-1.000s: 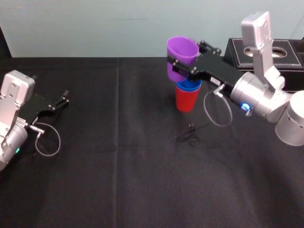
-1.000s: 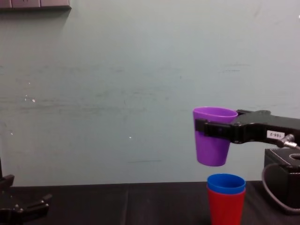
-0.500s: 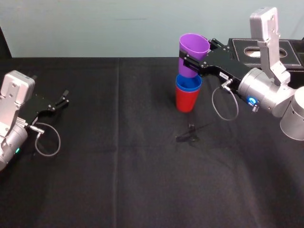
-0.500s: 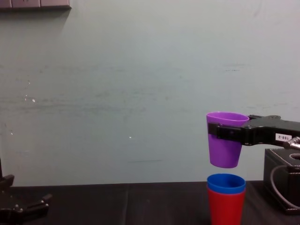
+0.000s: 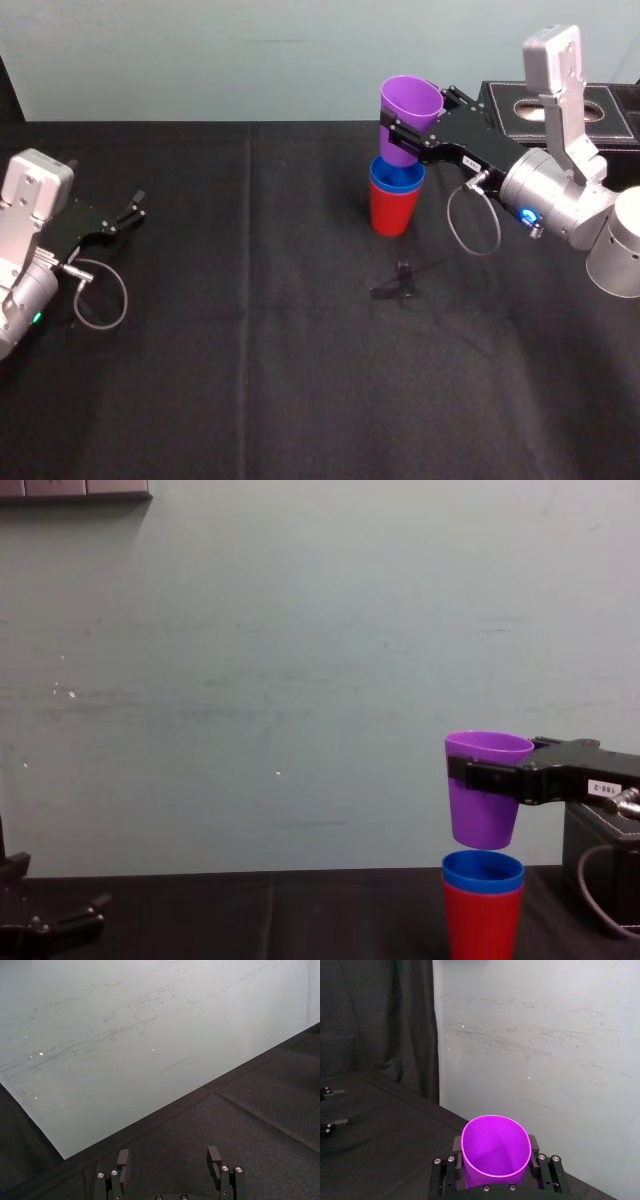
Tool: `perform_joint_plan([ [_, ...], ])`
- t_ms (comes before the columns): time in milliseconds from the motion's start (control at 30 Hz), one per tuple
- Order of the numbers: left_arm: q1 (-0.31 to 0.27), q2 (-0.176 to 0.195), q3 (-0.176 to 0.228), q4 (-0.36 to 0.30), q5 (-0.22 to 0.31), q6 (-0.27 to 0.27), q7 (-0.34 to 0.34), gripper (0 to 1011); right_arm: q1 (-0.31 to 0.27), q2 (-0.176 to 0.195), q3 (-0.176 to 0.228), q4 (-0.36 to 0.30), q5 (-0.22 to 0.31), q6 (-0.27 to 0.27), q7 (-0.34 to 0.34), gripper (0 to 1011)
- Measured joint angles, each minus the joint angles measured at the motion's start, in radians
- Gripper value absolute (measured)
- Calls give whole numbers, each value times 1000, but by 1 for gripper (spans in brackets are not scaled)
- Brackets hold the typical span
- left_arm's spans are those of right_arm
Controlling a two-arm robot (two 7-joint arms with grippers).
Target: Stack the three plastic cups sequentially using one hand.
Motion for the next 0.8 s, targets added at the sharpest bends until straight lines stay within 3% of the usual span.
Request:
perform_joint_plan([
  [800, 0, 0, 0, 0, 0, 0, 0, 1005, 2, -13, -5, 47, -13, -17, 10, 736],
])
